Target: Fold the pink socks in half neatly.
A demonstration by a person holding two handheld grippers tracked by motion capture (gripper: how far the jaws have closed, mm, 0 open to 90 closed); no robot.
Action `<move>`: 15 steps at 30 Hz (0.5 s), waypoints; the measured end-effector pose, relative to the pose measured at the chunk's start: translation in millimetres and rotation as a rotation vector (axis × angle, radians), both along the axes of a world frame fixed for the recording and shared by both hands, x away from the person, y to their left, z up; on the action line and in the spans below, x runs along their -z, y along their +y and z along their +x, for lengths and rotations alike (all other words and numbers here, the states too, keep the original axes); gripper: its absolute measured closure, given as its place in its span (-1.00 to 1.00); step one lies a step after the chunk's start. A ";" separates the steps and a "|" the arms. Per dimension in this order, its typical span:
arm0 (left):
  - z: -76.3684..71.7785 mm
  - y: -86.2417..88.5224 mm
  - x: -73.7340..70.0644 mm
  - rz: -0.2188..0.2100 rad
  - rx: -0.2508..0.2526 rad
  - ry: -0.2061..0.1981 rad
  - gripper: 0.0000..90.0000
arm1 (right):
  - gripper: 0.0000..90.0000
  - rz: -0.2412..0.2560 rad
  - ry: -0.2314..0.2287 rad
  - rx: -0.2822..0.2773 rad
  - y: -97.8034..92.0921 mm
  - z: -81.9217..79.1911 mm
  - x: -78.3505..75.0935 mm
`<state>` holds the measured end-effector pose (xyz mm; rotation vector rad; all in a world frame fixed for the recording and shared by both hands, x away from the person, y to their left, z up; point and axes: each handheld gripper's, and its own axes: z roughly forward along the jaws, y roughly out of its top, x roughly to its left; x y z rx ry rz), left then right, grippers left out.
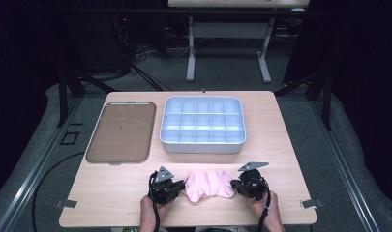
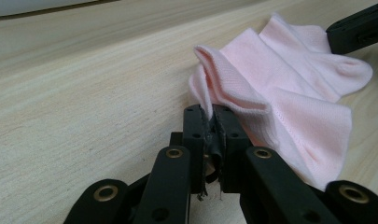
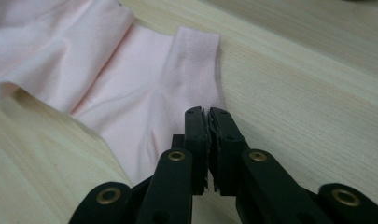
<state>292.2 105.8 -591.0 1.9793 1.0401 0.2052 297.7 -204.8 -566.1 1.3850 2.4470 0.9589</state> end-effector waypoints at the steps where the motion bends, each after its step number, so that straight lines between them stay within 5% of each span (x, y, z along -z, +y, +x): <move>1: 0.0 0.0 0.0 -0.001 0.000 0.000 0.88 | 0.92 0.011 -0.004 -0.002 -0.3 -0.5 -2.1; 15: 0.2 0.1 0.0 -0.001 0.001 -0.001 0.88 | 0.93 0.096 -0.058 -0.068 13.2 -1.9 -38.5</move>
